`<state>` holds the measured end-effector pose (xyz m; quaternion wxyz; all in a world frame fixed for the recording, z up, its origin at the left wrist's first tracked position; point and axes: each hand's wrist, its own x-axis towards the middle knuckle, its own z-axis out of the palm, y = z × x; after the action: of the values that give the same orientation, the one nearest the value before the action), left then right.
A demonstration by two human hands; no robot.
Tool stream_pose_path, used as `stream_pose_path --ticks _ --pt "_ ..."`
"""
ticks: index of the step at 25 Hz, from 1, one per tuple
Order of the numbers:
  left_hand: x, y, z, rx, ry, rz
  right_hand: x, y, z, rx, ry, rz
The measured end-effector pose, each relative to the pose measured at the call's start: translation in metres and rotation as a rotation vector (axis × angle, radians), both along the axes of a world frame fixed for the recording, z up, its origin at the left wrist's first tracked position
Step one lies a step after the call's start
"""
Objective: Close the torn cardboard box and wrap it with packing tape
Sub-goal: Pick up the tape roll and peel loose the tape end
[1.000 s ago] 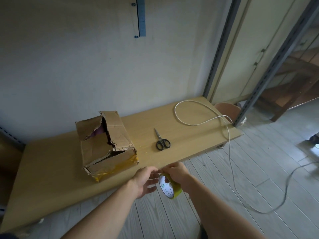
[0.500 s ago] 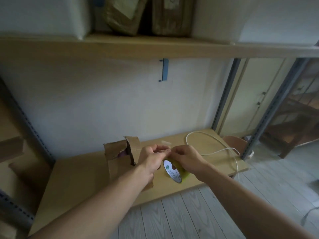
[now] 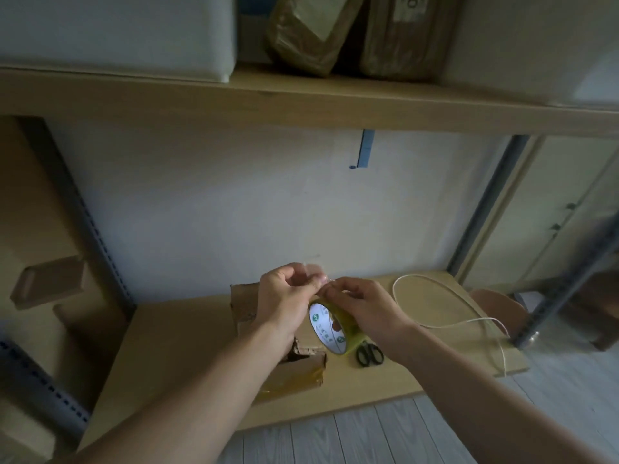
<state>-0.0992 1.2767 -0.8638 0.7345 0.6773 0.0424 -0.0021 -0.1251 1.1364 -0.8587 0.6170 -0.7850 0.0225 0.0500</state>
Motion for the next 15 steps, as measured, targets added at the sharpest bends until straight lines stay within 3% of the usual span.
stream_pose_path --ticks 6,10,15 --pt "0.026 0.033 0.002 0.195 -0.170 0.100 0.038 0.030 -0.006 0.091 0.019 0.093" --pt "0.022 0.049 0.014 0.160 -0.251 0.144 0.044 0.043 -0.003 0.173 0.037 0.156" --pt "0.010 0.035 0.030 0.100 -0.336 0.122 0.028 0.038 0.017 -0.178 -0.227 0.102"
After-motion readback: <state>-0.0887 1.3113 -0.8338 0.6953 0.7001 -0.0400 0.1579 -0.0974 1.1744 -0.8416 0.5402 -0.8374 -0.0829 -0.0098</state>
